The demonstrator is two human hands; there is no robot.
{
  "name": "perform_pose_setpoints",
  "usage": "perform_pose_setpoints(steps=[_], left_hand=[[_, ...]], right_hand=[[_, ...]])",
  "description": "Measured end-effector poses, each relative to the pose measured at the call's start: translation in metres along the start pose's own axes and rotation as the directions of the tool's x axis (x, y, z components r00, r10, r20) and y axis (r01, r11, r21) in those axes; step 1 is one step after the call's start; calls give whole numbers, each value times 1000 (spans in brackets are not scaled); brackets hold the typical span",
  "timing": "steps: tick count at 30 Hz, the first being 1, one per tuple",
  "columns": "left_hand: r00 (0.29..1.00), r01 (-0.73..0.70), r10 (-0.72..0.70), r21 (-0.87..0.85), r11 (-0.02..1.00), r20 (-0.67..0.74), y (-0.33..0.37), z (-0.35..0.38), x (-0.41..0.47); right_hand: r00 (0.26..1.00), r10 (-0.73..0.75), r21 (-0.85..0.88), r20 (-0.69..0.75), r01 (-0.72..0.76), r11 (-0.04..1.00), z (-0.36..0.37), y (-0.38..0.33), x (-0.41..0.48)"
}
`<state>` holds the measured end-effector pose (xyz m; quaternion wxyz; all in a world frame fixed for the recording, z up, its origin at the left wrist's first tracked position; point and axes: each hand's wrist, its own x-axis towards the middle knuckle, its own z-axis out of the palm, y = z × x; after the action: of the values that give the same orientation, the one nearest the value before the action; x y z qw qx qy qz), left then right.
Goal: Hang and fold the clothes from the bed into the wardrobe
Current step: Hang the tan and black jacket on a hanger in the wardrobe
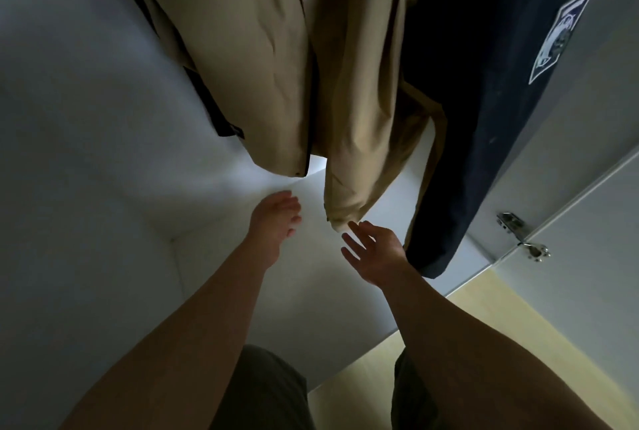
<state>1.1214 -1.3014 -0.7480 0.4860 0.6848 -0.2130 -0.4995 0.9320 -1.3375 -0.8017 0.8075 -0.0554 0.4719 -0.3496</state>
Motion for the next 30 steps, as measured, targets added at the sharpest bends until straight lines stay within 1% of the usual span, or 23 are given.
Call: perform_pose_setpoints(steps=[2, 3, 4, 6, 8, 10, 12, 13, 15, 17, 20, 22, 23, 25, 27, 28, 30], left_hand=[[986, -158, 163, 119, 980, -35, 17, 12, 5], [977, -204, 212, 164, 965, -29, 27, 18, 8], [971, -235, 240, 190, 953, -6, 38, 24, 10], [967, -255, 251, 234, 938, 47, 61, 36, 12], [963, -269, 252, 274, 923, 97, 78, 44, 9], [952, -300, 262, 303, 905, 160, 86, 52, 3], [945, -313, 265, 297, 902, 191, 89, 55, -2], [940, -322, 270, 292, 900, 207, 89, 56, -5], [924, -359, 289, 313, 879, 249, 86, 55, -11], [902, -405, 316, 329, 853, 294, 83, 57, -18], [886, -441, 343, 338, 831, 312, 83, 64, -30], [876, -476, 381, 415, 775, 294, 83, 68, -40], [878, -476, 388, 438, 762, 279, 82, 70, -46], [878, -478, 402, 452, 753, 260, 79, 75, -64], [866, -499, 417, 439, 747, 275, 72, 81, -82], [862, -504, 414, 401, 765, 294, 70, 83, -90], [854, -504, 392, 357, 786, 343, 68, 84, -99]], right_hand=[[1000, 21, -154, -13, -23, 988, 5, 5, -6], [999, 31, -274, -18, -35, 961, 8, 9, -9], [999, 38, -406, -9, -39, 913, 12, 14, -14], [998, 49, -616, 45, -10, 787, 21, 22, -23], [994, 41, -744, 104, 50, 666, 29, 25, -33], [989, 12, -831, 149, 119, 543, 36, 22, -42], [983, -39, -878, 181, 179, 444, 39, 15, -49], [976, -82, -884, 201, 217, 414, 38, 11, -52], [954, -207, -871, 215, 283, 401, 34, 2, -57], [929, -313, -859, 198, 319, 402, 28, -8, -61], [907, -386, -877, 168, 317, 362, 20, -17, -67], [868, -469, -912, 162, 313, 265, 14, -19, -69], [842, -517, -929, 152, 300, 216, 12, -20, -70], [800, -589, -963, 115, 235, 131, 11, -18, -71], [774, -627, -986, 93, 160, 51, 13, -12, -73], [760, -645, -988, 86, 149, 42, 14, -10, -74], [732, -676, -974, 84, 203, 97, 14, -7, -76]])
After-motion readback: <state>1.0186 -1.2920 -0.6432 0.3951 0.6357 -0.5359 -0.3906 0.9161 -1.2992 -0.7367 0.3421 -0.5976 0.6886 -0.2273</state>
